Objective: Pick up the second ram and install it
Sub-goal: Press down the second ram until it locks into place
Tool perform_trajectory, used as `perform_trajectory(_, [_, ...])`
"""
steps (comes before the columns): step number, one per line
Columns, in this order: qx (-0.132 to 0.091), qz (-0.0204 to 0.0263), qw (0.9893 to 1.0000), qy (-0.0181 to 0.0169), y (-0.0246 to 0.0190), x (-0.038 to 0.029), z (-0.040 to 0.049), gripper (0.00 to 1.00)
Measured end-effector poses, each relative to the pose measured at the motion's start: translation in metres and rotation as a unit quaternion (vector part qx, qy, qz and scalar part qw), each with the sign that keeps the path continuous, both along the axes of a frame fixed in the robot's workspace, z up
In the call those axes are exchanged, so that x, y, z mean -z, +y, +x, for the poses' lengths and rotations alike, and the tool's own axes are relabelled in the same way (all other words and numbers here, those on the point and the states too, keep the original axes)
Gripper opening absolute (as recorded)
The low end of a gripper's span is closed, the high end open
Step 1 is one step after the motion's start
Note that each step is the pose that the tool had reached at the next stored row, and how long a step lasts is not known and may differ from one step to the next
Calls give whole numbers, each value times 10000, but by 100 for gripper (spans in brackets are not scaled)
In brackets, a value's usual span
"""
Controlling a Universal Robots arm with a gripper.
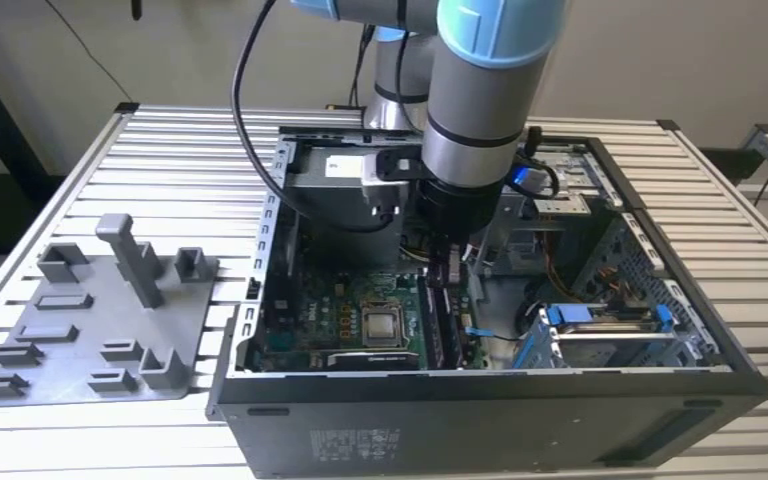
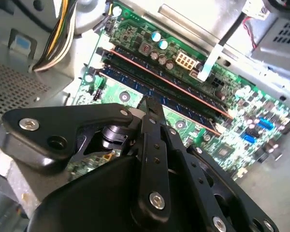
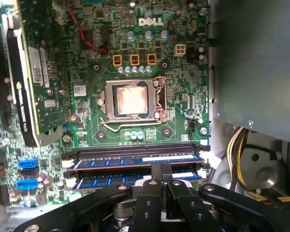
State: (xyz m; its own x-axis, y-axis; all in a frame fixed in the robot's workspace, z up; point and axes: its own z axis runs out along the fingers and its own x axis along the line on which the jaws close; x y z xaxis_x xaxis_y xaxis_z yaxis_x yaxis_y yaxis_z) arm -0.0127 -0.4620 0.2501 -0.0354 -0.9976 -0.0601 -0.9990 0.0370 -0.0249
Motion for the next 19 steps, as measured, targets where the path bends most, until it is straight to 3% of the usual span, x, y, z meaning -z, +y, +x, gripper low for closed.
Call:
perform_trajectory(4, [-135, 0, 9999, -29, -1, 5, -2, 11])
perform_trajectory(10, [-136, 0, 9999, -23, -11, 48, -3, 11])
perform_trajectory(19, [-136, 0, 9999, 20, -124, 126, 2, 11])
